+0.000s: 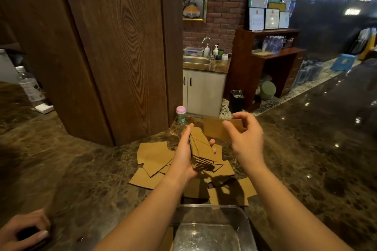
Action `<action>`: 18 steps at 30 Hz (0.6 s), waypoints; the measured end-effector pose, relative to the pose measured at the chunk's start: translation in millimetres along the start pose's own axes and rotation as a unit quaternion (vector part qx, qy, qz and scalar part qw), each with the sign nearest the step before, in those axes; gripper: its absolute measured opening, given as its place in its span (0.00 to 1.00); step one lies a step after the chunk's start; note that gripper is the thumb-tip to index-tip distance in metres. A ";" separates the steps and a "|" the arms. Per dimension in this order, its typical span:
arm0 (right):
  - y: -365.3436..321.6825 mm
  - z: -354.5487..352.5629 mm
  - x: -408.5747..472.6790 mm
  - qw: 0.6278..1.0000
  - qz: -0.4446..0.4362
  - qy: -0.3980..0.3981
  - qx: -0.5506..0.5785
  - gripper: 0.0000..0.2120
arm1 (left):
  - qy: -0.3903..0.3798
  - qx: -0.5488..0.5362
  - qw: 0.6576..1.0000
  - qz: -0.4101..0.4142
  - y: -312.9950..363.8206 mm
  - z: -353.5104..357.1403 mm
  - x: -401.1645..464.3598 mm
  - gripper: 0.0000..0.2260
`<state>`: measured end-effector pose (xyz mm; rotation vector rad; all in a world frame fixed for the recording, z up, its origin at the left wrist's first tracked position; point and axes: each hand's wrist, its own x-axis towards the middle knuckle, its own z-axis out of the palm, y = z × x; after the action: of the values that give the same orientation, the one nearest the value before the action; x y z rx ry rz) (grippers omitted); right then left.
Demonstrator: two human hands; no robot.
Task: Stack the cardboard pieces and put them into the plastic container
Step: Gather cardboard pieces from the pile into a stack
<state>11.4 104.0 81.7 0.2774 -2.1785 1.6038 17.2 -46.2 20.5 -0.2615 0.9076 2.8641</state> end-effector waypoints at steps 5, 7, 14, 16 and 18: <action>5.8 13.7 -17.4 0.937 -0.242 -0.212 -0.133 0.06 | 0.000 -0.056 0.998 -0.031 -2.6 3.0 4.2 0.19; 9.8 13.6 -20.2 0.941 -0.200 -0.254 -0.096 0.10 | 0.002 -0.042 0.999 -0.031 -1.9 -0.4 5.6 0.25; 16.0 4.3 -8.8 0.892 -0.172 -0.383 -0.166 0.47 | -0.043 0.028 0.997 -0.050 -3.8 -5.1 2.9 0.29; 15.3 3.8 0.4 0.859 -0.156 -0.432 -0.227 0.65 | -0.067 0.045 0.995 -0.061 -6.7 -3.7 3.7 0.35; 15.1 6.3 6.1 0.834 -0.152 -0.469 -0.246 0.70 | -0.077 0.064 0.992 -0.077 -8.2 -0.3 3.1 0.41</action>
<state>-1.4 103.3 69.8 1.3970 -2.9105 0.6956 15.6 -39.5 15.0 -0.0917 0.9905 2.6310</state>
